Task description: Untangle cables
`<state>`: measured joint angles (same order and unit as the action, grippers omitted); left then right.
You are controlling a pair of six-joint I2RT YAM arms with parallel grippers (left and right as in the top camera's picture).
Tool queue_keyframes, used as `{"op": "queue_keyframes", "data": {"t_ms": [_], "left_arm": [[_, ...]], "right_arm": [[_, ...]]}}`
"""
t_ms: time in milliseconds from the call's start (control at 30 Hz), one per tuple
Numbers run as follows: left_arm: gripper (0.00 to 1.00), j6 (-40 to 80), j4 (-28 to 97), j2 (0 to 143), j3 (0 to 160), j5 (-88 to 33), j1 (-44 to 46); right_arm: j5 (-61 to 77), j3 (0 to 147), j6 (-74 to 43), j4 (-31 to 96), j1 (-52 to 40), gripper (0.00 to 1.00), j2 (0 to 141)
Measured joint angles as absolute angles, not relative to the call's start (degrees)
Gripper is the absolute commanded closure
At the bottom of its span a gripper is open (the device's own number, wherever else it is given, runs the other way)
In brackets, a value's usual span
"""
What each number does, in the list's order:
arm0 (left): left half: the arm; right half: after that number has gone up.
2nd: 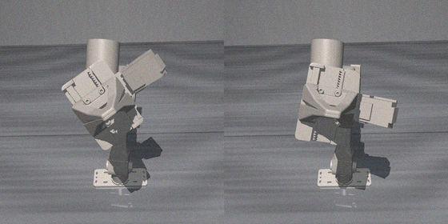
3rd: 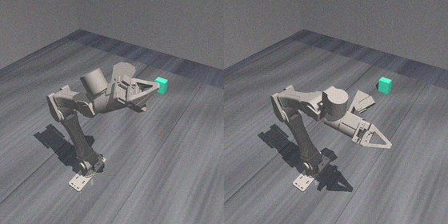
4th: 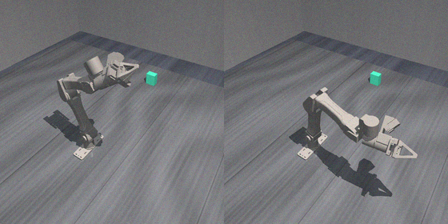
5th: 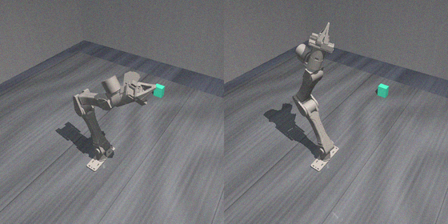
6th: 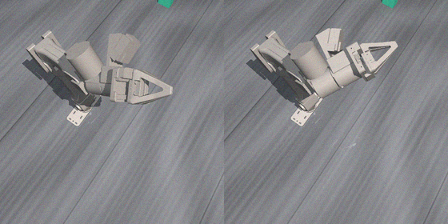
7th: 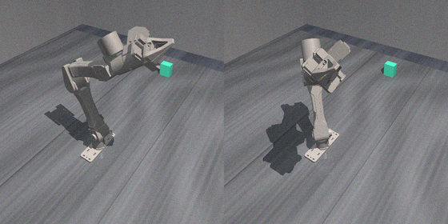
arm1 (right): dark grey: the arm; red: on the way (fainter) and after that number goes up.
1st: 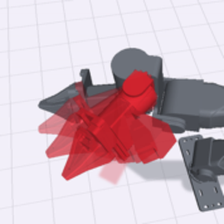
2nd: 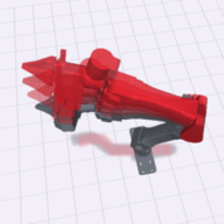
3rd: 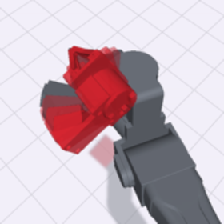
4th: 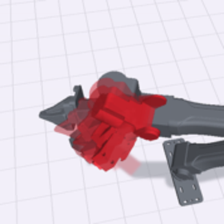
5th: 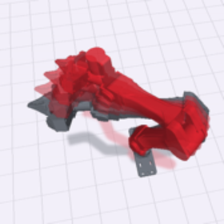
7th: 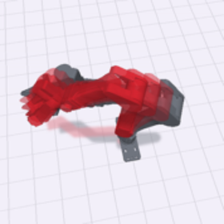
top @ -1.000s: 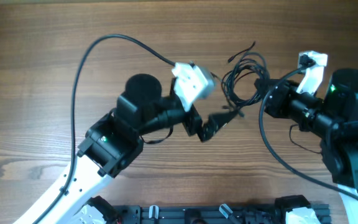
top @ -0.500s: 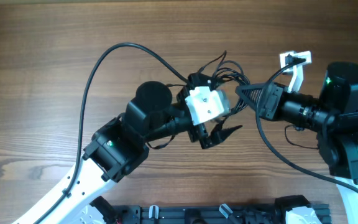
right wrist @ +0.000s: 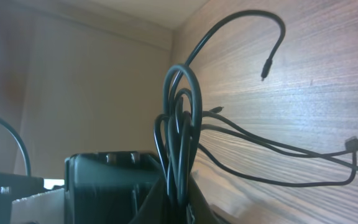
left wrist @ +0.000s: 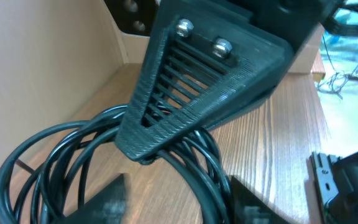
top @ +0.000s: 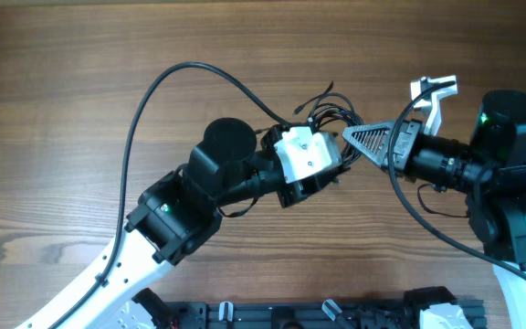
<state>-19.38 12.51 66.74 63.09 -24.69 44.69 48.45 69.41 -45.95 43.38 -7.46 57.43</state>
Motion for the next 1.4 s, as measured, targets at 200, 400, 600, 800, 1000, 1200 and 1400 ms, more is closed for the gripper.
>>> {"op": "queue_keyframes", "data": {"t_ms": [200, 400, 600, 800, 1000, 1200, 1400], "left_arm": [[0.96, -19.4, 12.9, 66.8, 63.1, -25.5, 45.3], [0.96, -18.9, 12.9, 66.9, 63.1, -24.8, 45.2], [0.96, -7.0, 12.9, 66.7, 63.1, -23.2, 41.2], [0.96, 5.4, 9.3, 64.6, 63.1, -30.5, 33.0], [0.96, 12.6, 4.4, 64.4, 63.1, -46.4, 27.4], [0.96, 14.1, -1.2, 64.4, 63.1, -60.2, 26.5], [0.96, 14.3, -5.6, 64.2, 63.1, -70.0, 26.5]], "right_arm": [[48.4, 69.4, -48.6, 42.5, -7.4, 0.95, 57.5], [43.6, 69.4, -49.0, 42.8, -7.6, 0.62, 57.4], [34.2, 69.4, -47.4, 42.7, -7.6, 0.56, 57.4], [31.1, 69.4, -42.3, 42.7, -7.6, 0.57, 57.4], [33.3, 69.4, -30.5, 41.5, -7.6, 0.57, 57.4], [43.6, 69.4, -17.9, 36.7, -7.6, 0.57, 56.5], [49.8, 69.4, -9.8, 35.9, -7.6, 0.59, 56.3]]}}
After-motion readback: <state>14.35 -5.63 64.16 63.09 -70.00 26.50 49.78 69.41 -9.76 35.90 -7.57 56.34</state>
